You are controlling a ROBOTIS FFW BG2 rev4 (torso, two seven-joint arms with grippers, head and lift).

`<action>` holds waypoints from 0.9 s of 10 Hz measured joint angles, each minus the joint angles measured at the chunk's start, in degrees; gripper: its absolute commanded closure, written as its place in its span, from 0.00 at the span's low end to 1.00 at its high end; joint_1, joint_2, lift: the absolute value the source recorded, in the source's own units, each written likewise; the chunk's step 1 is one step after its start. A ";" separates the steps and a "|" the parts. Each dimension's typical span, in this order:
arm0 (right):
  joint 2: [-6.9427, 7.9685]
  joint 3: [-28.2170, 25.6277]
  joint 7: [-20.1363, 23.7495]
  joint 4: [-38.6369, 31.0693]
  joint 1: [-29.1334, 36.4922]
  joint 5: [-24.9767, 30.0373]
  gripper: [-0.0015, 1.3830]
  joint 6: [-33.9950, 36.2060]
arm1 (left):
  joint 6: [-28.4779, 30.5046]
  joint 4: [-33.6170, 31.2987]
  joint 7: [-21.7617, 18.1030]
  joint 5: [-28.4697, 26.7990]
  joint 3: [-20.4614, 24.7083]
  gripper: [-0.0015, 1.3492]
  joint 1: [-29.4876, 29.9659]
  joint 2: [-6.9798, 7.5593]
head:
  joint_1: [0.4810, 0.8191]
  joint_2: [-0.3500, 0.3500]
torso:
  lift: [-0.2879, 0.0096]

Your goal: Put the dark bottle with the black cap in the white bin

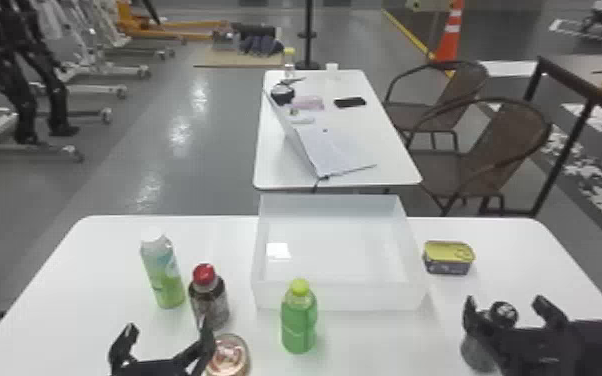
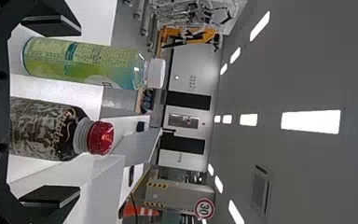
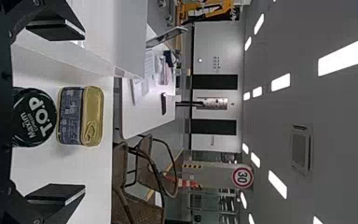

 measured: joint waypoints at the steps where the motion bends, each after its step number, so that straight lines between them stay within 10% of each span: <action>1: -0.13 0.01 0.41 0.90 -0.48 -0.09 0.10 0.30 | -0.12 0.12 -0.19 0.06 0.09 0.08 0.00 -0.14 | 0.20 0.50 | 0.63; 9: -1.66 0.09 1.57 3.25 -0.28 -1.47 0.19 4.19 | -0.71 1.17 -3.28 -0.16 2.59 0.08 -0.17 -0.31 | 0.20 0.50 | 0.63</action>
